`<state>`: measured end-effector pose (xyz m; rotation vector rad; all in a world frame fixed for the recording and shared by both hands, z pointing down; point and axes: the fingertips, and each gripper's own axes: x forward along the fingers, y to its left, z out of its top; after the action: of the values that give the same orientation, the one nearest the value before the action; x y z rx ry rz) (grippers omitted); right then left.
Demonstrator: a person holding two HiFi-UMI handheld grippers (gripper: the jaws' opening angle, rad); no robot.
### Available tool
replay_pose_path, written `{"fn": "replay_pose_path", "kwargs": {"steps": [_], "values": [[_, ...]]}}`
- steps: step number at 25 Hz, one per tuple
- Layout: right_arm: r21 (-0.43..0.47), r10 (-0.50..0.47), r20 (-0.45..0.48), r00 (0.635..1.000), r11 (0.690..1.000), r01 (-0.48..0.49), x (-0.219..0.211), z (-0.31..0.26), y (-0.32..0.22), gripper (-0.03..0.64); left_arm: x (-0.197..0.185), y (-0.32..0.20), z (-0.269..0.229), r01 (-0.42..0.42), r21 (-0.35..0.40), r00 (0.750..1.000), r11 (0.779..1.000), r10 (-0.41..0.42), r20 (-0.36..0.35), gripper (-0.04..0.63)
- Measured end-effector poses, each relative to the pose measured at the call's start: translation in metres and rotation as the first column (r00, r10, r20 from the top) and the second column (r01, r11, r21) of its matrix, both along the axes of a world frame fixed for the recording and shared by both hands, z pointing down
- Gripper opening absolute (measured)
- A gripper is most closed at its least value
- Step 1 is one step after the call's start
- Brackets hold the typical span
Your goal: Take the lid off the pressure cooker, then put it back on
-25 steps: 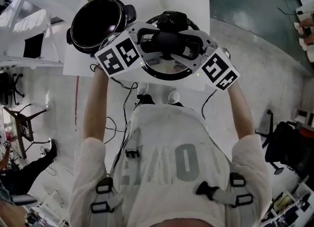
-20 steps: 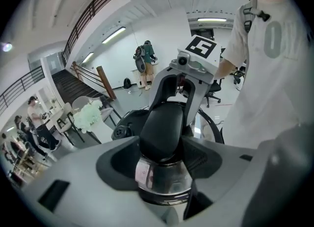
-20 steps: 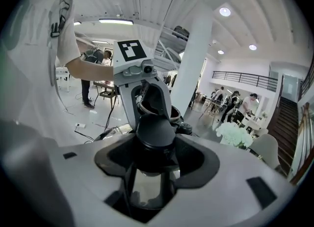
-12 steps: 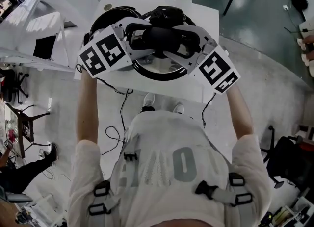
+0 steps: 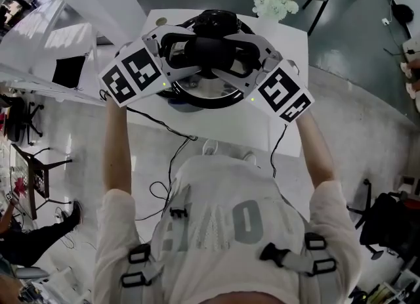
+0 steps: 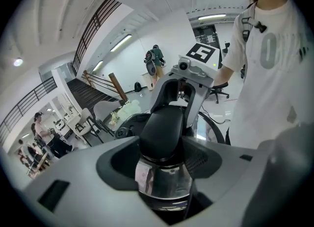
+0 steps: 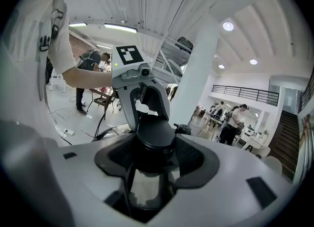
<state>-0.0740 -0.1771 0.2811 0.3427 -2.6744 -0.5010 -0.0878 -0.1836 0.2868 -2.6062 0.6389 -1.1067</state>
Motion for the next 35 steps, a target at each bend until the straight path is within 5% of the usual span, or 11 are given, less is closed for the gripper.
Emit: {"fn": "replay_pose_path", "kwargs": {"steps": [14, 24, 32, 35], "values": [[-0.156, 0.017, 0.019, 1.0, 0.988, -0.014, -0.109, 0.036, -0.033, 0.252, -0.11, -0.031, 0.033, -0.015, -0.078, 0.997, 0.997, 0.009, -0.074, 0.261], [-0.205, 0.059, -0.001, 0.998, 0.977, -0.058, -0.12, 0.056, -0.044, 0.252, -0.122, -0.042, 0.054, -0.047, -0.114, 0.998, 0.992, 0.041, -0.055, 0.259], [-0.226, 0.093, -0.024, 0.995, 0.969, -0.096, -0.12, 0.058, -0.048, 0.25, -0.122, -0.049, 0.054, -0.062, -0.118, 0.989, 0.991, 0.045, -0.138, 0.259], [-0.224, 0.117, -0.051, 0.992, 0.967, -0.125, -0.115, 0.063, -0.045, 0.25, -0.116, -0.046, 0.058, -0.091, -0.124, 0.992, 0.988, 0.078, -0.101, 0.259]]}}
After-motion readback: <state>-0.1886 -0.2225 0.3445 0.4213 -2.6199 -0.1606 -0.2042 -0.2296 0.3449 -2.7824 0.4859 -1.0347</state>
